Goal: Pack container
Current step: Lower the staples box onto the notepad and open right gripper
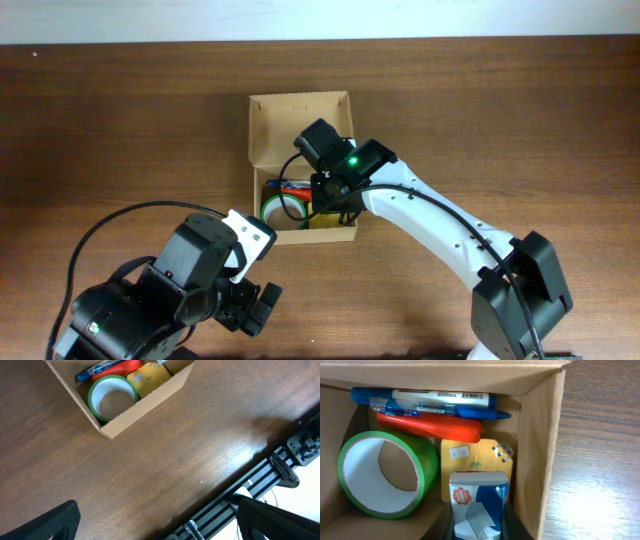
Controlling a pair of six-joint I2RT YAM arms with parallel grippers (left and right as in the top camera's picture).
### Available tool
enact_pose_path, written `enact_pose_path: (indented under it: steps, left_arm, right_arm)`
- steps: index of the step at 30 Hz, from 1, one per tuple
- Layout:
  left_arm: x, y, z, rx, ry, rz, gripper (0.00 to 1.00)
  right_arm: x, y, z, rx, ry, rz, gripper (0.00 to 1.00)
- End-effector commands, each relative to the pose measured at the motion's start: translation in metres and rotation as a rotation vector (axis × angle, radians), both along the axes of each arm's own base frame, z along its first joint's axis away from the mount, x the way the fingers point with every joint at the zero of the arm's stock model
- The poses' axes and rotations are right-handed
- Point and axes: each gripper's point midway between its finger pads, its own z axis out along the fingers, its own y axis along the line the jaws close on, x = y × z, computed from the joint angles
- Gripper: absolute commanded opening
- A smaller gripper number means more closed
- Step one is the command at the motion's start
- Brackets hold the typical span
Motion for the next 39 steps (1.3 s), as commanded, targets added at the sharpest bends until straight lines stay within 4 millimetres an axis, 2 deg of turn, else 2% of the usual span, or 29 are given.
enact_pose_path:
  steps: [1, 14, 24, 29, 34, 39]
  left_arm:
    - [-0.001, -0.002, 0.006, -0.022, -0.008, -0.002, 1.00]
    - [-0.001, -0.002, 0.006, -0.022, -0.008, -0.002, 1.00]
    - [-0.001, -0.002, 0.006, -0.022, -0.008, -0.002, 0.99]
    - [-0.001, -0.002, 0.006, -0.022, -0.008, -0.002, 1.00]
    - [-0.001, -0.002, 0.006, -0.022, -0.008, -0.002, 1.00]
    - [-0.001, -0.002, 0.006, -0.022, -0.009, -0.002, 1.00]
  right_arm:
    - [-0.001, -0.004, -0.003, -0.028, -0.005, -0.008, 0.34]
    - [-0.008, -0.008, -0.005, -0.041, 0.025, -0.006, 0.36]
    - [-0.022, 0.010, -0.001, 0.064, 0.103, 0.024, 0.36]
    - [-0.025, 0.012, 0.018, 0.094, 0.094, 0.034, 0.35]
    - [-0.030, 0.009, 0.051, 0.128, 0.047, 0.057, 0.35]
    - [-0.041, -0.001, 0.077, 0.137, 0.004, 0.124, 0.28]
